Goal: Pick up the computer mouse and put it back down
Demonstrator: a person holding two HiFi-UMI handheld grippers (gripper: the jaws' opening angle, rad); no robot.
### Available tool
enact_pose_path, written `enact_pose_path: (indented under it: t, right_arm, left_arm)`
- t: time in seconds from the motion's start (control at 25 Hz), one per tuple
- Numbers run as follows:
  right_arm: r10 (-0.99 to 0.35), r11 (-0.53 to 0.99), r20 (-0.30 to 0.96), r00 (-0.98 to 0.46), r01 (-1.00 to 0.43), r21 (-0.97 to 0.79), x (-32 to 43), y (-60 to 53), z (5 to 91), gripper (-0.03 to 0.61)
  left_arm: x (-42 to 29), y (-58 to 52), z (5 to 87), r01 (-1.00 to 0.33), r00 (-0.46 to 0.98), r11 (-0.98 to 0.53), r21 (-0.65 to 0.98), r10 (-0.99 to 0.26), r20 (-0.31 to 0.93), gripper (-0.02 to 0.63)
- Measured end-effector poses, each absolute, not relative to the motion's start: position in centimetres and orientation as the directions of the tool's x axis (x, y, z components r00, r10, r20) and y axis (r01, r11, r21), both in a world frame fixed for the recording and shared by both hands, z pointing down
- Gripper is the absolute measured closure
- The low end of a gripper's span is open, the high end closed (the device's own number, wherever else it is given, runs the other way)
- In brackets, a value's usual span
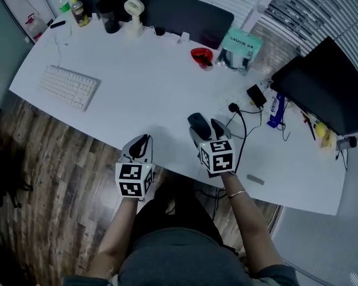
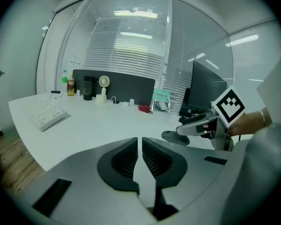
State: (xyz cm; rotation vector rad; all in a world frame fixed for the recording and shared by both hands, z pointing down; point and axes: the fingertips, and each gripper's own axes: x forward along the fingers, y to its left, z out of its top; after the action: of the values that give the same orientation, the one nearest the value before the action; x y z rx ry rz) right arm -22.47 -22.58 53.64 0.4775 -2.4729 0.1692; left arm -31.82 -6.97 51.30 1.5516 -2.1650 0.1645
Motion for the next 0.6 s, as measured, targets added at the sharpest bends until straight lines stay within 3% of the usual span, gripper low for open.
enact_pose_path:
  t: [0.6]
  right_arm:
    - [-0.189,0.957,0.699,-0.690,-0.289,-0.026,-23.5,-23.5,58.3,0.252]
  left_arm:
    - [-32.1,-7.0,52.7,-0.873,-0.326,0.456,0.174,-0.811,0.486,0.581]
